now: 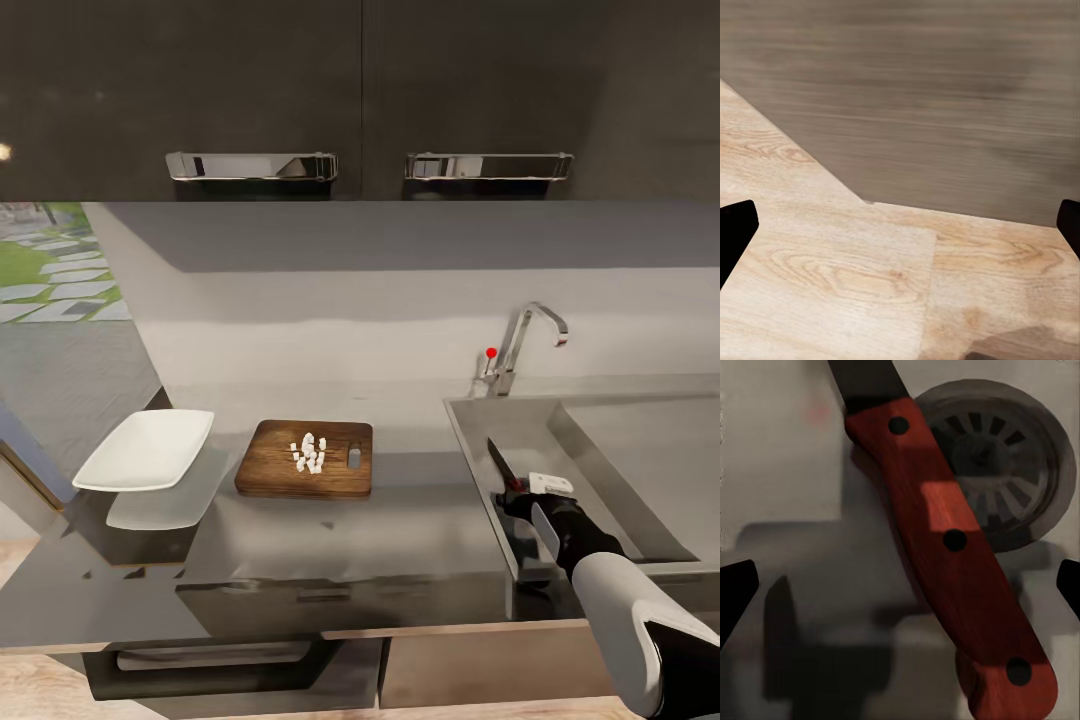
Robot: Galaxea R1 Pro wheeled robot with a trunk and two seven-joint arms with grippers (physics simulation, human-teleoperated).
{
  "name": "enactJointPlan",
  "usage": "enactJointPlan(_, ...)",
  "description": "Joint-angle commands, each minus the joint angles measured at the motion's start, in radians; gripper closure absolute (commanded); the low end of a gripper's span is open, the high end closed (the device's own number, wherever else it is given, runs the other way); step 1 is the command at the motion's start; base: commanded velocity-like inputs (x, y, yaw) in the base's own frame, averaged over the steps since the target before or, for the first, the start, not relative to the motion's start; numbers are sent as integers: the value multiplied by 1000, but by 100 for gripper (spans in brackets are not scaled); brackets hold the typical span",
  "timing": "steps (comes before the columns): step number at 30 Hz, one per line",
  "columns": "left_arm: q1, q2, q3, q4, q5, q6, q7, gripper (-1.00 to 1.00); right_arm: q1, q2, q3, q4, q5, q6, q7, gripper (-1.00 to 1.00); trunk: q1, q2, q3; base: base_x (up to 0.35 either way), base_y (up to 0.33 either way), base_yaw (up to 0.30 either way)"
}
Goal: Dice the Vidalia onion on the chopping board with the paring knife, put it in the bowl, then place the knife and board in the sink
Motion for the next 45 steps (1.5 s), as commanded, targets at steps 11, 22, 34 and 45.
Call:
enactJointPlan(11, -2, -2, 0, 5, 3, -6, -2, -100, -1, 1, -3, -21, 10, 6, 3, -100, 0, -1, -1, 0, 0, 0)
enactJointPlan(22, -2, -6, -1, 5, 3, -6, -2, -100, 0, 3, 6, -374, 11, 183, 4, -100, 0, -1, -1, 0, 0, 0)
enactJointPlan(34, -2, -8, -3, 5, 3, -6, -4, -100, 0, 4, 5, -589, 9, 384, 20, -100, 0, -1, -1, -4, 15, 0)
enactJointPlan(45, -2, -14, -3, 5, 2, -6, -5, -100, -1, 5, 6, -626, 8, 443, 21, -100, 0, -1, 6, -73, 178, 0)
